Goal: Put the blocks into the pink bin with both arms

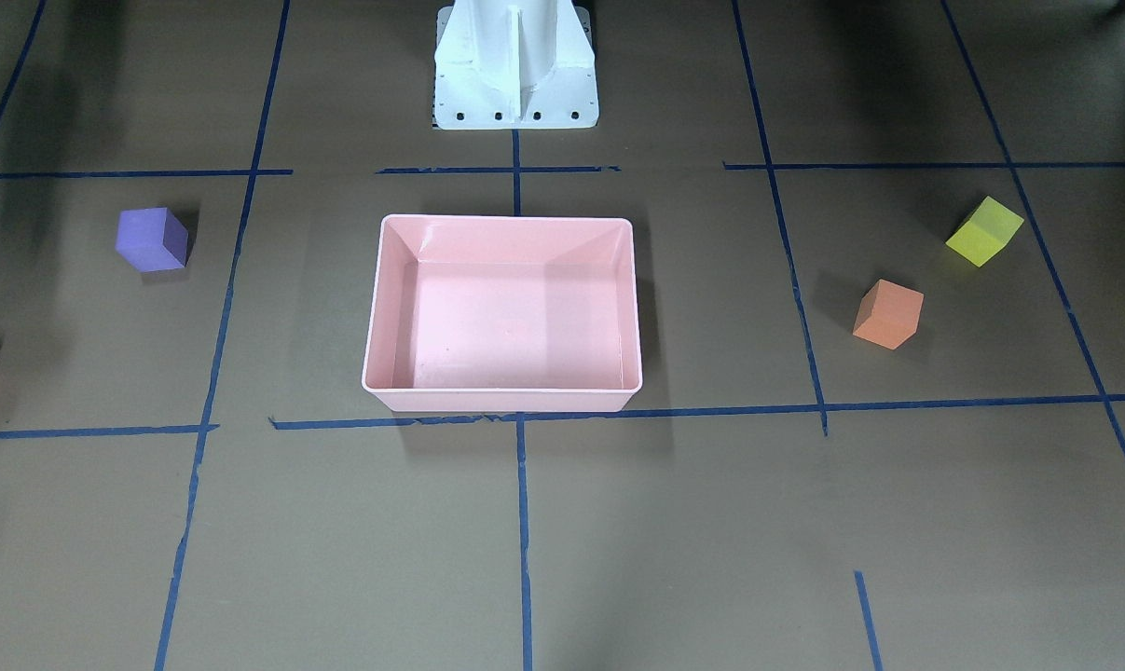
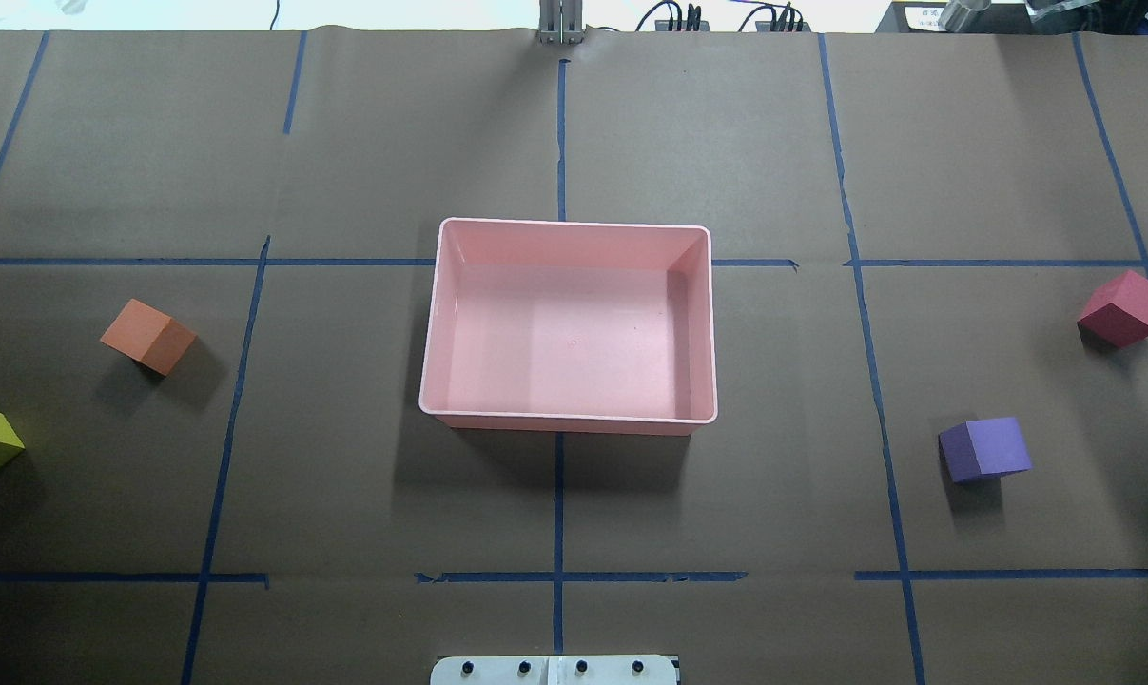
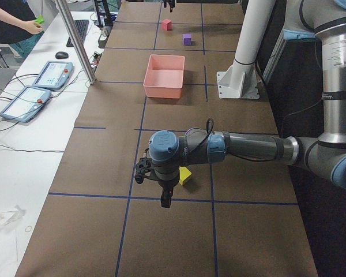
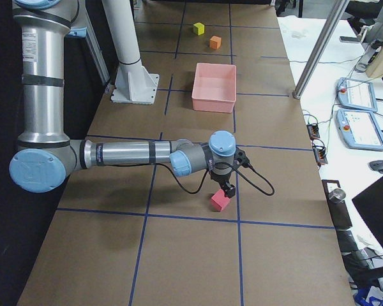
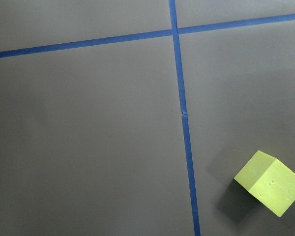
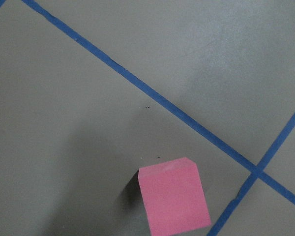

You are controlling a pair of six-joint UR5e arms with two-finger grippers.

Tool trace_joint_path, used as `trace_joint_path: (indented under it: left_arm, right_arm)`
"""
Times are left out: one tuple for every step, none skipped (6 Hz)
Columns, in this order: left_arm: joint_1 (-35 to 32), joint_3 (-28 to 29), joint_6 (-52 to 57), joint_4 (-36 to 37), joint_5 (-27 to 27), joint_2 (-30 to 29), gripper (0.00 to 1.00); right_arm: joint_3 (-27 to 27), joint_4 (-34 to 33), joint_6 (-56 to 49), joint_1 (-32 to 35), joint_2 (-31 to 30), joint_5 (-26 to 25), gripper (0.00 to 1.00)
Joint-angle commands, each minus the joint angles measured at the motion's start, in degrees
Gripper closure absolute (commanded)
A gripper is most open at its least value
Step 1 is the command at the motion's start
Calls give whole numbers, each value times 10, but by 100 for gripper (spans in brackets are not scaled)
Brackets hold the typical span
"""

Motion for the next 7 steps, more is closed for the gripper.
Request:
trace_joint_path:
  left_arm:
    - [0,0,0,1,0,0,0]
    - [0,-2,0,1,0,1,0]
    - [0,-3,0,0,0,1,0]
    - [0,-3,0,0,0,0,0]
    - [0,-4,0,1,0,1,0]
    - [0,-4,0,0,0,1,0]
    - [0,-4,0,1,0,1,0]
  right_arm:
    - [-74,3,-11,-30,47,-4,0]
    - [-87,3,-11,-38,52,-7,0]
    - [-100,4,-12,-50,51,-8,0]
    - [-115,4,-12,-66,52,-26,0]
    - [-123,4,-12,-76,52,-34,0]
    - [-134,4,-12,-86,53,-49,0]
    - [-135,3,-9,-89,53,-50,0]
